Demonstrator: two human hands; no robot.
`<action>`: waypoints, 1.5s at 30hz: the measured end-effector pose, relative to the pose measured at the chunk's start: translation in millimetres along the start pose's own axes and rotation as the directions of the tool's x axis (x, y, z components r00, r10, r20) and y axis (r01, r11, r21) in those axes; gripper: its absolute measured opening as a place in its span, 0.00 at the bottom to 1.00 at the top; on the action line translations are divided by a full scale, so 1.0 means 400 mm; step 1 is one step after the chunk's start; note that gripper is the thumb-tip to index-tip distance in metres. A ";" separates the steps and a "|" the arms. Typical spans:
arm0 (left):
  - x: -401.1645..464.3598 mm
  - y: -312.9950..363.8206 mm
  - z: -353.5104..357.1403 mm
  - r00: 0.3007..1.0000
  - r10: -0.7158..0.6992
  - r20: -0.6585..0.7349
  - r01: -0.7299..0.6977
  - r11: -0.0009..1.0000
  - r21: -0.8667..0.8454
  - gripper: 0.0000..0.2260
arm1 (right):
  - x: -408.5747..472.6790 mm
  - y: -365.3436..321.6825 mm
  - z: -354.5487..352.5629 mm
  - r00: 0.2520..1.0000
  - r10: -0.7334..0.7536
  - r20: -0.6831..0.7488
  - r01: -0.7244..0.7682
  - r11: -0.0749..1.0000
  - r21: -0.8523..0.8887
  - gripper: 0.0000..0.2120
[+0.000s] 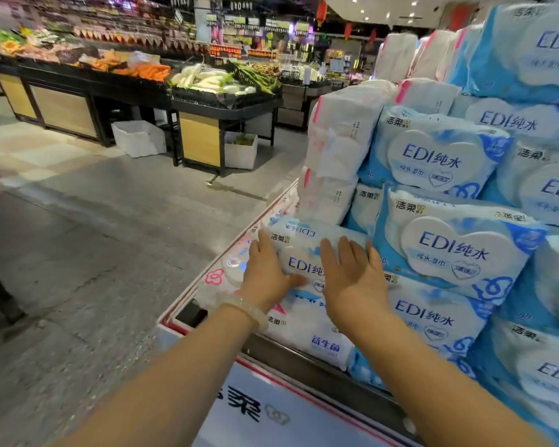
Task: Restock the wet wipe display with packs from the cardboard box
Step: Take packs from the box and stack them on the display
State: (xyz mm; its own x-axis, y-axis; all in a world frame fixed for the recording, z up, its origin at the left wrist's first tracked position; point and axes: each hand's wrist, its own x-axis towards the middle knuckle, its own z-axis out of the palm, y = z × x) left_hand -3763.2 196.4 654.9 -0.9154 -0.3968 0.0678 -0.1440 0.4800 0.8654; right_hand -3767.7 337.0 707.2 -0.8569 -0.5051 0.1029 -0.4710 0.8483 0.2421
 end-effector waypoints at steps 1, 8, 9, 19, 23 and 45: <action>-0.020 0.004 0.015 0.999 0.027 -0.044 -0.027 1.000 0.001 0.47 | 0.002 0.000 0.002 1.000 0.003 -0.009 -0.003 1.000 -0.015 0.38; 0.010 -0.012 0.029 0.992 0.118 0.042 -0.121 0.990 0.067 0.50 | 0.020 -0.016 0.005 0.999 0.010 0.032 -0.009 0.999 -0.035 0.40; 0.012 -0.016 0.025 0.991 0.122 0.050 -0.124 0.991 0.045 0.50 | 0.020 -0.021 0.006 0.999 0.013 0.032 -0.012 0.999 -0.031 0.38; -0.093 0.041 -0.034 0.953 0.232 0.193 -0.298 0.617 0.729 0.44 | -0.013 -0.009 -0.004 0.998 -0.043 0.050 0.043 0.999 -0.002 0.44; -0.088 0.070 -0.065 0.930 0.110 0.350 -0.339 0.621 0.707 0.45 | -0.054 0.010 0.010 0.989 -0.147 -0.002 0.147 0.987 0.057 0.41; -0.511 -0.225 0.079 0.972 -0.225 0.069 0.157 0.839 0.521 0.36 | -0.382 -0.089 0.266 0.887 -0.397 0.236 0.277 0.867 0.415 0.30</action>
State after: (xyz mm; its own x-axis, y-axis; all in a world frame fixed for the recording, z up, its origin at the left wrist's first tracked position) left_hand -3575.1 259.2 547.5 -0.8835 -0.4392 -0.1628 -0.4601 0.7483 0.4779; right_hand -3642.4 400.9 580.2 -0.6229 -0.7470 -0.2325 -0.7325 0.6612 -0.1620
